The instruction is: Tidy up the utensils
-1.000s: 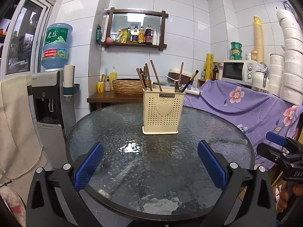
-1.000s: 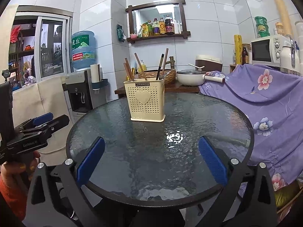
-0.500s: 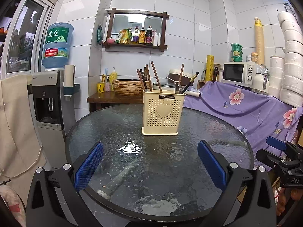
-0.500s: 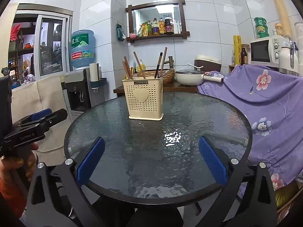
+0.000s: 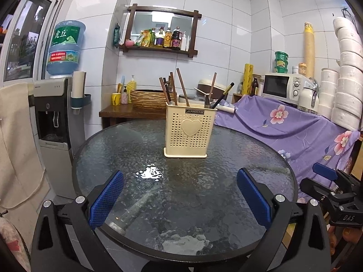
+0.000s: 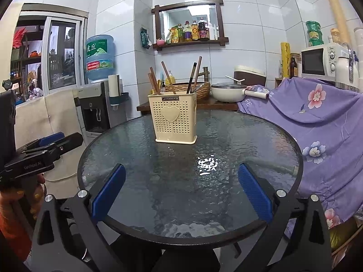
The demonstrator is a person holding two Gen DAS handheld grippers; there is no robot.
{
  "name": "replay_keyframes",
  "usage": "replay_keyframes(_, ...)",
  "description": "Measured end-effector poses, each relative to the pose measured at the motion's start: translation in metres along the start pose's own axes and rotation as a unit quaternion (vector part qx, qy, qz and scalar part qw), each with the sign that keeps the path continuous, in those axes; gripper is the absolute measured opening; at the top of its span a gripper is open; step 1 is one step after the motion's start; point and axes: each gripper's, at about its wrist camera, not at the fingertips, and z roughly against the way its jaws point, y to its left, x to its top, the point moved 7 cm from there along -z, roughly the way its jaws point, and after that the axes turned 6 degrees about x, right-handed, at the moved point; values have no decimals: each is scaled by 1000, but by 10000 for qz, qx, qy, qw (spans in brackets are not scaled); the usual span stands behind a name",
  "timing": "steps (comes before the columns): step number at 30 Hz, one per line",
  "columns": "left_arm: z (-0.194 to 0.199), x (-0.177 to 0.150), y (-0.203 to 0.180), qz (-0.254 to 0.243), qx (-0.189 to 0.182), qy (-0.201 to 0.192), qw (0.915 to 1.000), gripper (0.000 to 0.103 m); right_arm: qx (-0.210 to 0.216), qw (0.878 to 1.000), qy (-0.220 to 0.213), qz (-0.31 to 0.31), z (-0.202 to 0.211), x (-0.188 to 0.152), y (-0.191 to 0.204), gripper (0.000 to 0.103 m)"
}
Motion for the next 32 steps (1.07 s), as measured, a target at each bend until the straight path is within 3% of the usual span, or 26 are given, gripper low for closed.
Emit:
replay_keyframes(21,0,-3,-3,-125,350,-16,9993,97,19,9999,145,12,-10,-3,0,97)
replay_keyframes(32,-3,-3,-3,-103,311,80,9994,97,11,9999,145,18,-11,-2,2,97)
